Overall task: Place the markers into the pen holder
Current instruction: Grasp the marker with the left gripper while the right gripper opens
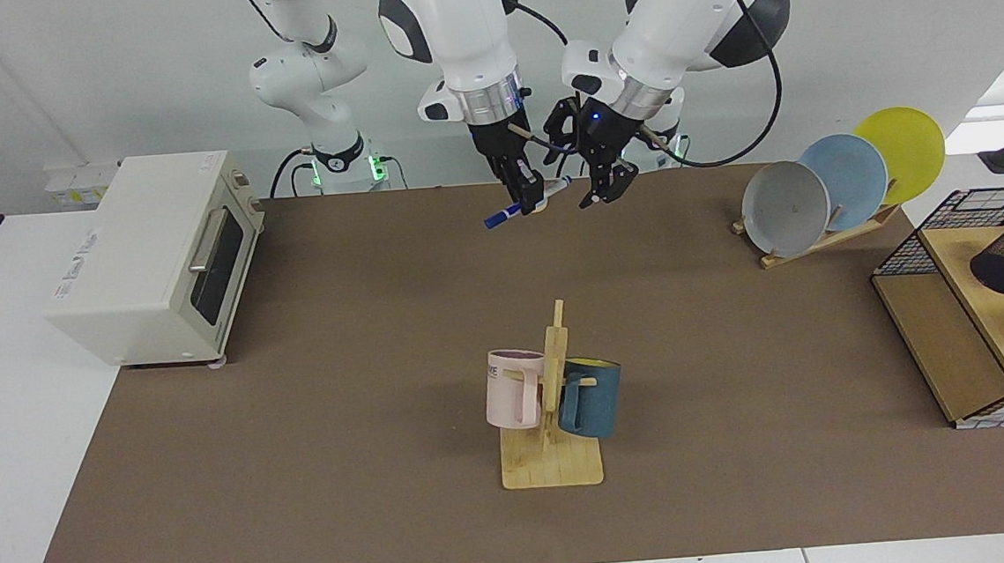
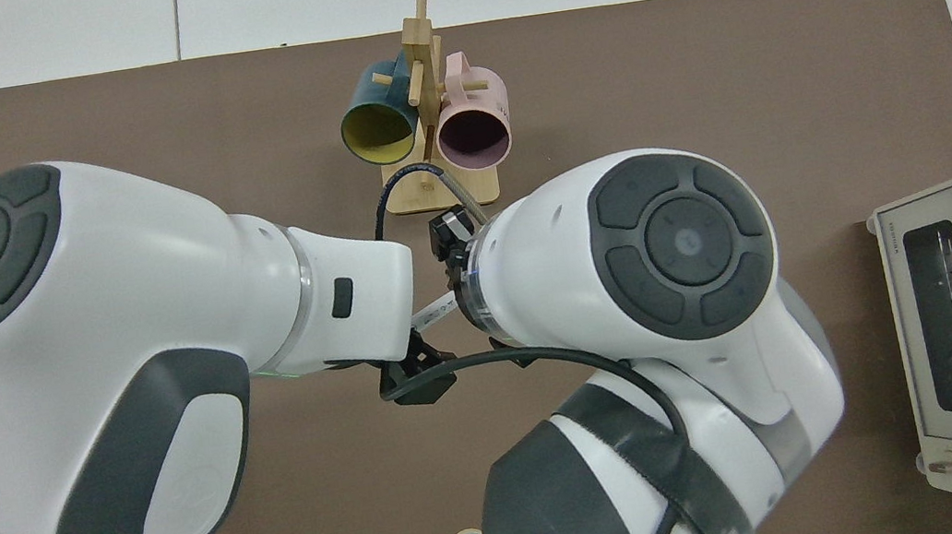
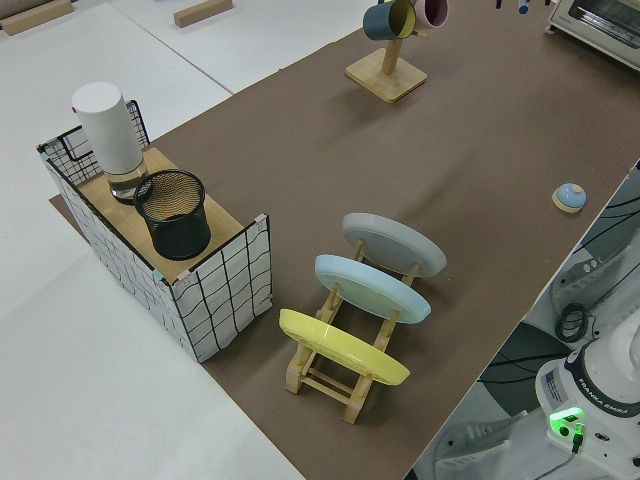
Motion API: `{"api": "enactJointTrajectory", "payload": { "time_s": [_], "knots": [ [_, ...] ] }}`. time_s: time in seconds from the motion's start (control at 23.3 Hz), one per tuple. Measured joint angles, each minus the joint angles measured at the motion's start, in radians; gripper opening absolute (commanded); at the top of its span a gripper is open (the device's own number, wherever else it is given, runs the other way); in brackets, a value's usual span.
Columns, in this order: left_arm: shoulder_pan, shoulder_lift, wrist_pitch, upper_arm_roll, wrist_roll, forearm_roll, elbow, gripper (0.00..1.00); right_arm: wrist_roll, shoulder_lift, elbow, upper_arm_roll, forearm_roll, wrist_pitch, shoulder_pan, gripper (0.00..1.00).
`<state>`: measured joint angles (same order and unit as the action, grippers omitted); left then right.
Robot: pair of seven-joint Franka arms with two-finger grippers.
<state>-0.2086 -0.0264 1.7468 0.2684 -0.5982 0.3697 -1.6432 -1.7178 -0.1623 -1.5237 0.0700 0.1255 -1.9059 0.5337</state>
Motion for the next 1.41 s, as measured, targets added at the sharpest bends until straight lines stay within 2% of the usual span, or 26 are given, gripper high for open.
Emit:
{"api": "enactJointTrajectory", "payload": {
  "time_s": [0.77, 0.99, 1.2, 1.41],
  "knots": [
    [-0.024, 0.002, 0.029, -0.001, 0.056, 0.001, -0.003, 0.63, 0.001, -0.026, 0.042, 0.001, 0.008, 0.001, 0.001, 0.0],
    [-0.024, 0.002, 0.043, -0.002, 0.073, -0.002, -0.005, 0.46, 0.03, -0.027, 0.042, 0.003, 0.011, 0.006, 0.002, 0.0],
    [-0.024, 0.002, 0.057, -0.004, 0.073, -0.001, -0.007, 0.43, 0.078, -0.027, 0.043, 0.002, 0.049, 0.01, 0.002, 0.0],
    [-0.024, 0.002, 0.062, -0.003, 0.073, 0.0, -0.008, 0.38, 0.087, -0.027, 0.044, 0.003, 0.052, 0.011, 0.002, 0.0]
  ]
}}
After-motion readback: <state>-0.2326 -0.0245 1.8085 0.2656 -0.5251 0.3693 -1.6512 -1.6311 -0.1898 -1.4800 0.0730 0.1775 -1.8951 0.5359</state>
